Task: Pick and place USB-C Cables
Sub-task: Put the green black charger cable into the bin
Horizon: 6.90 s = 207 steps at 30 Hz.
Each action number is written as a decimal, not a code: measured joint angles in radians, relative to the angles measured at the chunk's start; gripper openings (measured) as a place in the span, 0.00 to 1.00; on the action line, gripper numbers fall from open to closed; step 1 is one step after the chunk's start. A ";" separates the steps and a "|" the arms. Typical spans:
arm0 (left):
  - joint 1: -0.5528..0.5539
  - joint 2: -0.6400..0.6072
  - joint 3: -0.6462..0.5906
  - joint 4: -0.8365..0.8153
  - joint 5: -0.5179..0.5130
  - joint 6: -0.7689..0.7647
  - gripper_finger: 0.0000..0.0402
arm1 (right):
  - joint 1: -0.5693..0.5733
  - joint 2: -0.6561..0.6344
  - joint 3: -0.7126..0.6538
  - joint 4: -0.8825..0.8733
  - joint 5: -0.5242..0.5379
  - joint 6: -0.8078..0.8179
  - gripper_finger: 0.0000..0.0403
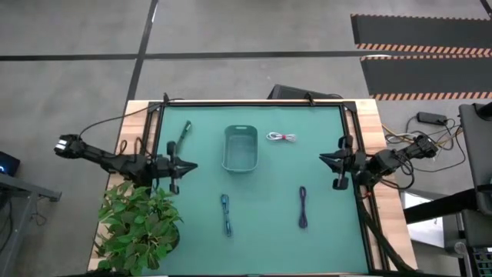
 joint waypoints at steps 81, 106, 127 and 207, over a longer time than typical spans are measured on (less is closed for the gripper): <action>0.387 0.427 0.597 -0.946 -0.279 -1.112 0.00 | -0.002 0.012 0.059 0.288 -0.042 -0.183 0.07; 0.872 0.813 0.607 -1.030 0.148 -0.871 0.00 | -0.002 0.012 0.059 0.283 -0.041 -0.183 0.07; 0.938 0.985 0.658 -1.031 0.115 -0.740 0.31 | -0.002 0.013 0.059 0.265 -0.040 -0.182 0.07; 0.860 1.007 0.666 -0.931 -0.028 -0.702 0.03 | -0.002 0.013 0.059 0.261 0.010 -0.182 0.07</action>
